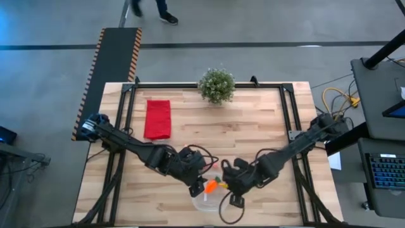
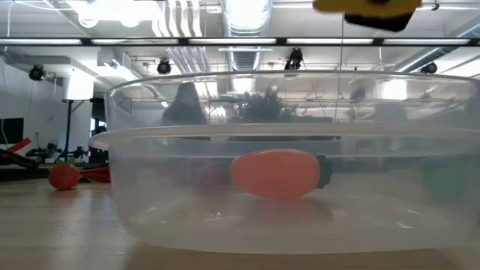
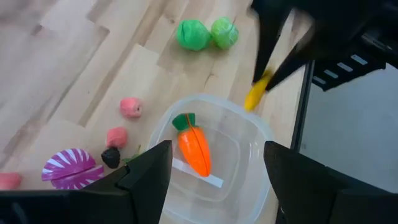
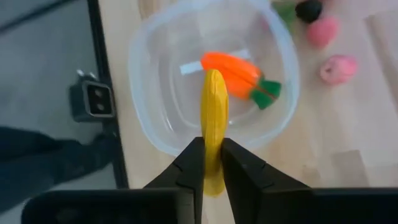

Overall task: Pick and placing Produce into tupperware
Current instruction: Put the yellow corn into the transparent bin, then put the green cabbage into the transparent bin

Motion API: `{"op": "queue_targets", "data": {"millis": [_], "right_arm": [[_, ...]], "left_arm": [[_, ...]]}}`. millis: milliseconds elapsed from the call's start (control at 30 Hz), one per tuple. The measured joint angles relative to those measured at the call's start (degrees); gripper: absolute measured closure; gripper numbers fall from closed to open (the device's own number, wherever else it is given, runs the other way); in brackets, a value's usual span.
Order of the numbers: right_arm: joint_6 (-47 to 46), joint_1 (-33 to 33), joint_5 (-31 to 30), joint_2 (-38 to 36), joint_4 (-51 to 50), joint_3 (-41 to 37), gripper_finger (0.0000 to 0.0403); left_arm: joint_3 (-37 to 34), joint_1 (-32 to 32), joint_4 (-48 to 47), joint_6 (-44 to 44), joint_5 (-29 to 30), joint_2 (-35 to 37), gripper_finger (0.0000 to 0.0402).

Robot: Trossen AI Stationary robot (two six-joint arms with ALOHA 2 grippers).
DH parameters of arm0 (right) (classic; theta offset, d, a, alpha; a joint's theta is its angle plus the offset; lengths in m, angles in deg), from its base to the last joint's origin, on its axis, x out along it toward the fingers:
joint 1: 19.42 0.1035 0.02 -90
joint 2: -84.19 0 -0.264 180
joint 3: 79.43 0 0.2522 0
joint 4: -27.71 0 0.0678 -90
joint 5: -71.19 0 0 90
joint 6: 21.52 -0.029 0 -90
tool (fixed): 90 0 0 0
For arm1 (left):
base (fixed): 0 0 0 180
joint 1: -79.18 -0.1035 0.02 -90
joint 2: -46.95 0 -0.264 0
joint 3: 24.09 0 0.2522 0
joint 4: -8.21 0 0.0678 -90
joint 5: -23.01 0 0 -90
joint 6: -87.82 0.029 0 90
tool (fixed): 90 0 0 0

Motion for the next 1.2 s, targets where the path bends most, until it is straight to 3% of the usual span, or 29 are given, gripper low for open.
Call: {"op": "queue_targets", "data": {"millis": [500,767,867,1200], "right_arm": [[7.43,-2.77,6.42,11.97,-0.62,4.96,0.0337],[0.23,-3.11,-1.34,6.16,-21.29,4.89,0.0328],[-3.95,-3.17,-2.35,3.55,-27.40,3.19,0.0299],[-18.49,-0.55,-0.14,-2.33,-27.36,-8.08,0.0151]], "left_arm": [[0.00,6.07,-0.30,-6.21,8.11,2.03,0.0162],[-0.18,7.39,-0.25,-7.23,10.42,2.49,0.0162],[-0.50,7.39,-0.28,-7.15,10.81,2.49,0.0162],[-1.61,7.40,-0.24,-5.79,11.16,2.46,0.0162]]}}
